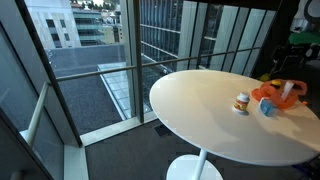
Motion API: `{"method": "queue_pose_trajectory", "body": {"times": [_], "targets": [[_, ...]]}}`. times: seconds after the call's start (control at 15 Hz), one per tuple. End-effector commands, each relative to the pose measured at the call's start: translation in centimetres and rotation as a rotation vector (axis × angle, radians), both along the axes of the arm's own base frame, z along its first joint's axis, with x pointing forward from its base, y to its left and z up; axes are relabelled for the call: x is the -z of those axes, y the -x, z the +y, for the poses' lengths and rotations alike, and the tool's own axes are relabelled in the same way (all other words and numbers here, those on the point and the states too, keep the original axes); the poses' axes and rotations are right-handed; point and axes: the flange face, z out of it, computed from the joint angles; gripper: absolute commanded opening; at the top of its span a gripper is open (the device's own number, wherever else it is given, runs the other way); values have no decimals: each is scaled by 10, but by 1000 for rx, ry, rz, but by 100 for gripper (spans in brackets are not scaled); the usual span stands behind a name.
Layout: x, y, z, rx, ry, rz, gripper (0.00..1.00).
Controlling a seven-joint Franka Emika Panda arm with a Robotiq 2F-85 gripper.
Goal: Remove the white bottle from the plastic bag and place it in the bottle
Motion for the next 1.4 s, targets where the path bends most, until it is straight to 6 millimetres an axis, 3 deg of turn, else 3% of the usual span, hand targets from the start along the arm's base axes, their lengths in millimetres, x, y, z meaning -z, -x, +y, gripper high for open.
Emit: {"method": "queue_pose_trajectory", "body": {"times": [0.0,0.2,0.53,0.93,1.33], "targets": [[12,-11,-45,91,1,12,100],[28,-14,-75,149,-17,8,100],[48,-22,-105,216,-59,6,100],[64,-13,-135,203,-90,19,100],[77,2,-151,168,-136,30,100]]}}
